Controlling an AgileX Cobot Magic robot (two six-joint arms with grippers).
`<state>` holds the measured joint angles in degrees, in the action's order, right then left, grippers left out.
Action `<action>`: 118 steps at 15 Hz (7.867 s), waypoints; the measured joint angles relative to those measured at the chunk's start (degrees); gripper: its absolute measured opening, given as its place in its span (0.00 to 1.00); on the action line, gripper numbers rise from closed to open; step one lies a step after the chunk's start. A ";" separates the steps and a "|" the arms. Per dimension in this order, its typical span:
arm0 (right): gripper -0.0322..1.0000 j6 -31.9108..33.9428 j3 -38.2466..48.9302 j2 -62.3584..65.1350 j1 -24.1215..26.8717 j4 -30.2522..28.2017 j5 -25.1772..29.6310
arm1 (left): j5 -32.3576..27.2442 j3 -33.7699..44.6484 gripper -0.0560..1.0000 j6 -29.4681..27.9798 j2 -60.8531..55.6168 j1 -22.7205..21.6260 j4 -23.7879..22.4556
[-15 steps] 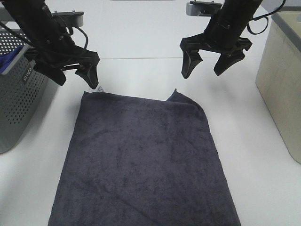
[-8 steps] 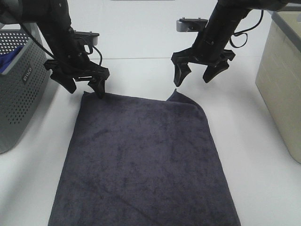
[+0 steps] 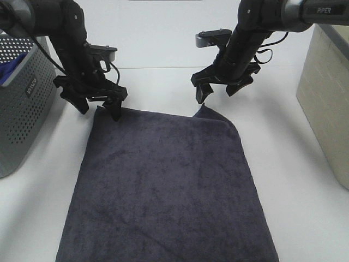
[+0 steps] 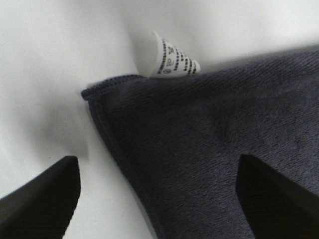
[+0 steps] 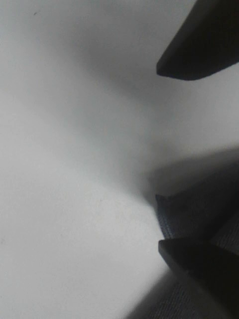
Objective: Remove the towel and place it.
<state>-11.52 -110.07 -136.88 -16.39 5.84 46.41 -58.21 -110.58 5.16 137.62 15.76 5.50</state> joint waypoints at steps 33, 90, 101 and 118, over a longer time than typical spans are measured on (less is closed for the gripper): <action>0.48 0.00 -0.69 -4.24 -1.20 -3.67 0.74 | 5.33 -1.20 0.65 -0.52 3.50 0.00 1.43; 0.05 9.45 -3.15 -7.16 3.38 -17.59 -46.41 | 45.32 -15.24 0.06 -0.06 12.43 0.00 -7.39; 0.36 9.45 -3.32 -9.11 4.93 -13.69 -47.15 | 55.00 -15.30 0.32 -0.06 15.76 0.00 -7.45; 0.73 14.09 -3.84 10.94 4.87 -11.97 -4.41 | 14.32 -15.30 0.76 -0.29 -0.92 0.00 -6.65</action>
<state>2.58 -113.90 -125.94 -11.52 -6.13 42.00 -43.89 -125.88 4.87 136.71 15.76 -1.15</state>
